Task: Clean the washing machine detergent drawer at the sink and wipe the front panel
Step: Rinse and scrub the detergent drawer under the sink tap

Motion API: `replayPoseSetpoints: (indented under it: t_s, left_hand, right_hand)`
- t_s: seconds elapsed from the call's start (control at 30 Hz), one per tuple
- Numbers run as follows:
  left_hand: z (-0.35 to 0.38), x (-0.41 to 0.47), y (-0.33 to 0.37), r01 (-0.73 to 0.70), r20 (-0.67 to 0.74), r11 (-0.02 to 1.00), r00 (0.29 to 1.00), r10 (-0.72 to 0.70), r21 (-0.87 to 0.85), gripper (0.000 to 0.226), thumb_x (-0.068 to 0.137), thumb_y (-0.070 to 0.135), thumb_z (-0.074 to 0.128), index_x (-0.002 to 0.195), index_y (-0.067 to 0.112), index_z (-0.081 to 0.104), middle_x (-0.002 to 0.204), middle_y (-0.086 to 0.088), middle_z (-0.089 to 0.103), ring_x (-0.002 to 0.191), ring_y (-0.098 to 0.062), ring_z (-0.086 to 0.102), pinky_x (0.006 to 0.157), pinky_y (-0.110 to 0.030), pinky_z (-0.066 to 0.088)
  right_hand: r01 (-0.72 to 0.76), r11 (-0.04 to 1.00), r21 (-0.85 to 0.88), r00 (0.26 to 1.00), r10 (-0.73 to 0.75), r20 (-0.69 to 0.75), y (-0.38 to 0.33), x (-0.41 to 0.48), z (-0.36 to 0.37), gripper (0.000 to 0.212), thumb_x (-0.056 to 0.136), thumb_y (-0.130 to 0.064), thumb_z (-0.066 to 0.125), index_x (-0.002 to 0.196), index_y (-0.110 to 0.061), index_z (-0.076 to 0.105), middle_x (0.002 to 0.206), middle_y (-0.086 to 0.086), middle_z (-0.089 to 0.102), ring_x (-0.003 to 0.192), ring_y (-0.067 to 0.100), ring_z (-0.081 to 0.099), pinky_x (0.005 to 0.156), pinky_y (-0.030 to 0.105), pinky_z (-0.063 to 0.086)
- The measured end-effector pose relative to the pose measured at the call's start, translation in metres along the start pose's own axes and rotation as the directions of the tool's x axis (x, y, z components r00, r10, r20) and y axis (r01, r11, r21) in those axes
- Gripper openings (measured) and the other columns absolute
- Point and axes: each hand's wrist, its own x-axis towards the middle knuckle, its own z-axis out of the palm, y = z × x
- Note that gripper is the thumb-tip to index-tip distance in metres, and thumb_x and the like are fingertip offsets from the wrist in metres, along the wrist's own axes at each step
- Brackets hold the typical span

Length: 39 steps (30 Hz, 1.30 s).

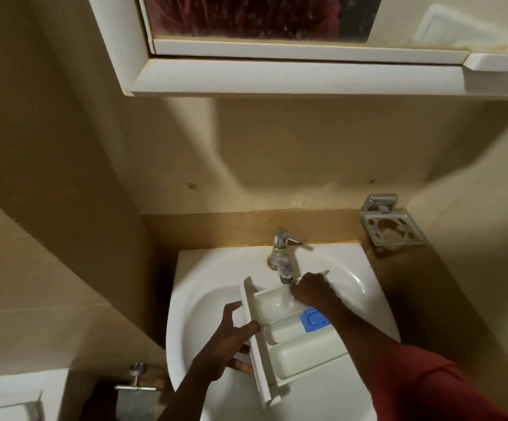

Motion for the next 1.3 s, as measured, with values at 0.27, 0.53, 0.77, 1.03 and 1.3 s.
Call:
replayPoseSetpoints:
  t_s: [0.27,0.53,0.77,1.03,1.3]
  left_hand:
    - [0.0,-0.002,0.005,0.02,-0.032,0.999,0.999,-0.019,0.046,0.055,0.085,0.043,0.066,0.124,0.037,0.029,0.103,-0.016,0.068,0.083,-0.032,0.072,0.073,-0.061,0.058]
    - [-0.003,-0.005,0.003,0.014,-0.018,1.0,1.0,-0.014,0.02,0.05,0.088,0.036,0.064,0.127,0.036,0.031,0.103,-0.017,0.068,0.079,-0.03,0.072,0.073,-0.059,0.059]
    - [-0.003,-0.003,0.004,0.007,-0.009,0.999,1.0,-0.007,0.042,0.055,0.087,0.038,0.065,0.128,0.035,0.029,0.103,-0.016,0.069,0.08,-0.031,0.073,0.073,-0.059,0.059]
    - [0.001,-0.001,0.005,0.02,-0.014,0.999,1.0,-0.019,0.031,0.054,0.085,0.034,0.066,0.126,0.038,0.031,0.099,-0.015,0.068,0.075,-0.028,0.072,0.072,-0.059,0.059]
    - [-0.005,-0.002,0.002,-0.006,-0.03,1.0,1.0,0.006,0.005,0.044,0.091,0.029,0.058,0.128,0.035,0.035,0.1,-0.016,0.066,0.076,-0.03,0.07,0.067,-0.052,0.061]
  right_hand:
    - [0.219,0.974,-0.063,0.94,-0.193,0.281,-0.052,-0.022,0.035,0.041,0.091,-0.029,0.049,0.123,-0.005,0.058,0.127,0.015,0.058,0.118,0.033,0.054,0.096,0.036,0.043]
    - [0.006,0.999,-0.044,0.997,-0.009,-0.072,-0.015,-0.009,0.012,0.04,0.089,-0.035,0.051,0.114,-0.006,0.062,0.116,0.016,0.065,0.11,0.032,0.059,0.091,0.033,0.047]
    - [0.237,0.971,-0.041,0.958,-0.227,0.173,-0.044,-0.028,0.033,0.035,0.09,-0.026,0.053,0.117,-0.006,0.062,0.118,0.013,0.063,0.112,0.029,0.059,0.092,0.034,0.047]
    - [0.164,0.986,0.018,0.986,-0.163,-0.044,-0.035,-0.022,0.037,0.027,0.086,-0.023,0.052,0.103,-0.006,0.066,0.104,0.012,0.067,0.1,0.029,0.063,0.084,0.032,0.05]
    - [0.532,0.847,-0.014,0.828,-0.516,0.22,-0.03,-0.031,0.022,0.021,0.084,-0.022,0.061,0.091,-0.011,0.078,0.096,0.003,0.075,0.089,0.016,0.067,0.084,0.026,0.052]
